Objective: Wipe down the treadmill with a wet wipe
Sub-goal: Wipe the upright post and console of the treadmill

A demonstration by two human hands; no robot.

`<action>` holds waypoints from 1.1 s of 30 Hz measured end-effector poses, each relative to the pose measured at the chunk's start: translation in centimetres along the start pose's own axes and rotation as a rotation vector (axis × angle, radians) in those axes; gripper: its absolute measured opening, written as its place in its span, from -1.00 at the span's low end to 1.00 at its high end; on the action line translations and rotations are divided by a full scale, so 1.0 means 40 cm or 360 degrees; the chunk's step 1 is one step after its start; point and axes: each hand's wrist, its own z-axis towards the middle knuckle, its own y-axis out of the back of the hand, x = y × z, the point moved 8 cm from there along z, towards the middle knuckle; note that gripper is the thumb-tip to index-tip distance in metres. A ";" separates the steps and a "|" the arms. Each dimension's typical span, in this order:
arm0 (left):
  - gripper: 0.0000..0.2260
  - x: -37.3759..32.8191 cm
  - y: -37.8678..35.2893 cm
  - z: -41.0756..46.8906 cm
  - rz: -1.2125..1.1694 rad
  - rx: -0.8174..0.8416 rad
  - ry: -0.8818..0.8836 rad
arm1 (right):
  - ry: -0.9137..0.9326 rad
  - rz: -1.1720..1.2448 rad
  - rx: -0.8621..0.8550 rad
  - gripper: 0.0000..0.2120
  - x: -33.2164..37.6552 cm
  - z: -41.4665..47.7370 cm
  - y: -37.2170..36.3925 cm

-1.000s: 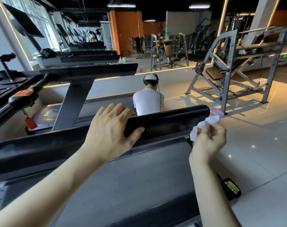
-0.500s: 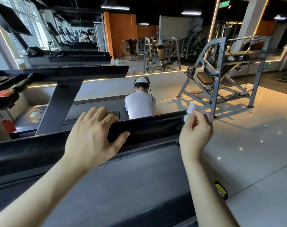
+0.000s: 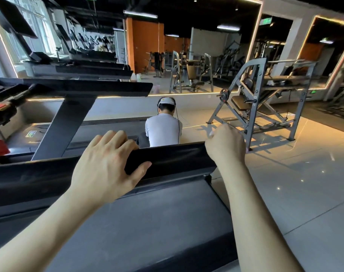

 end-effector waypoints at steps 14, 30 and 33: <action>-0.60 0.001 0.001 0.000 -0.0024 0.0012 0.0002 | 0.0230 0.0449 -0.0652 -0.68 -0.097 -0.113 -0.030; -0.63 0.009 0.004 -0.012 -0.0079 0.0085 0.0012 | 0.0539 0.0759 -0.0871 -0.79 0.023 -0.282 -0.083; -0.62 0.009 0.003 -0.015 -0.0066 0.0075 0.0012 | 0.0278 0.0793 -0.0942 -0.76 -0.045 -0.241 -0.091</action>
